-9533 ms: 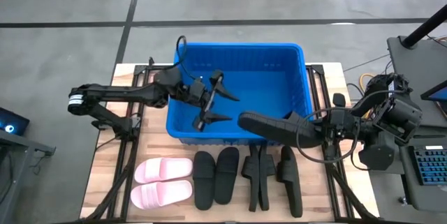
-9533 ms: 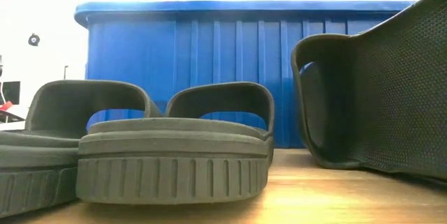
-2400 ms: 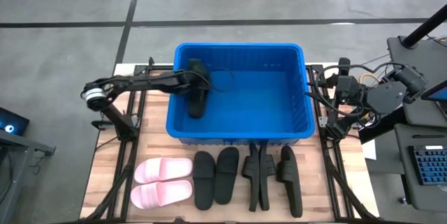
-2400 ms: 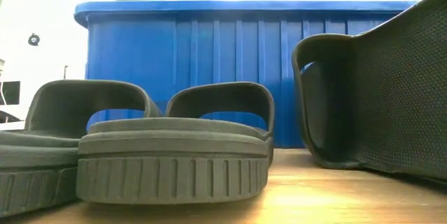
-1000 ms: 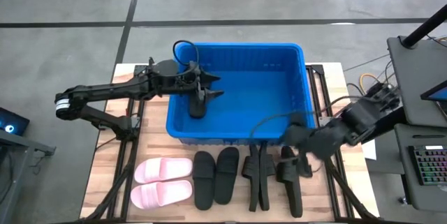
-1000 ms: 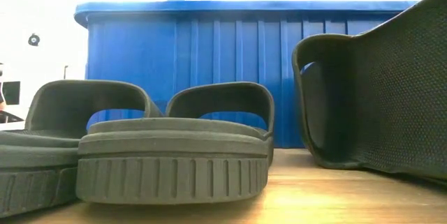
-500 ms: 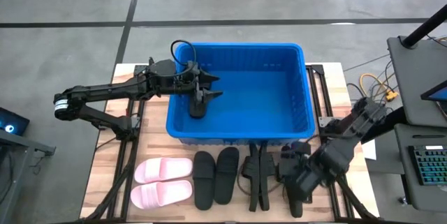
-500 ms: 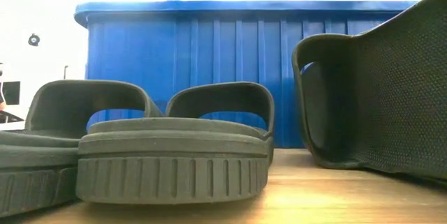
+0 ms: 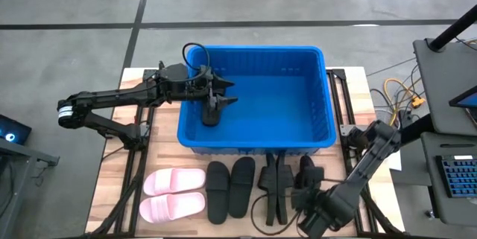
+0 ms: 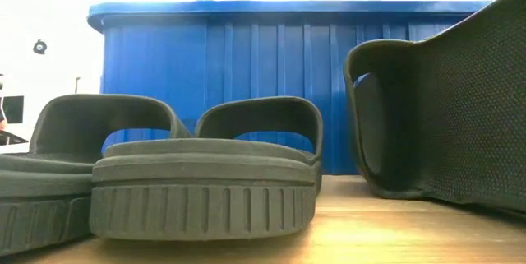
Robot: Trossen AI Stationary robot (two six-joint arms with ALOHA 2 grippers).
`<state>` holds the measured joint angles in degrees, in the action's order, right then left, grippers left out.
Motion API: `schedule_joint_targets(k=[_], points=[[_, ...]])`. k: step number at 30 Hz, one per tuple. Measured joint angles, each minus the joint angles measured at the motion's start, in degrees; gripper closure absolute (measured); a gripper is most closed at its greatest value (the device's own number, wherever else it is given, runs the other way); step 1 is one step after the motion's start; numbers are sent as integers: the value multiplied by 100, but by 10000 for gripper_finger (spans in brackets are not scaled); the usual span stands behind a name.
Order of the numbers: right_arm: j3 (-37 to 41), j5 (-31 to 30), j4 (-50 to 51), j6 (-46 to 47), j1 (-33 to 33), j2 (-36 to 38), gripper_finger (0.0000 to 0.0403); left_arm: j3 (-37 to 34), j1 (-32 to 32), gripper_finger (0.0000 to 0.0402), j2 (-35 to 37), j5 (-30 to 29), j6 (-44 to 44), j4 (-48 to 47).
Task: Pick and place slides into bin
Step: Put the black slide into the blue organizer bin
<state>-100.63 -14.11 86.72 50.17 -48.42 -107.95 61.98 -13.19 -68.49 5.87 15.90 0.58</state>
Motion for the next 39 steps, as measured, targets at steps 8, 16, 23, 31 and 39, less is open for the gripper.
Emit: schedule_joint_targets(k=[8, 16, 23, 31, 39], points=[[47, -160, 28, -57, -117, -427, 179, -16, -2, 81, -4, 0, 0, -4], [67, -553, 328, -178, -203, -853, 186, -25, -2, 81, -4, -4, -2, -9], [257, -559, 329, -365, -249, -1029, 196, -27, -2, 81, -4, -9, -5, -15], [647, -651, 348, -243, -258, -1014, 232, -29, -2, 81, -4, -7, -7, -18], [788, -591, 353, -7, -280, -919, 346, -42, -2, 81, -4, -8, -17, -21]])
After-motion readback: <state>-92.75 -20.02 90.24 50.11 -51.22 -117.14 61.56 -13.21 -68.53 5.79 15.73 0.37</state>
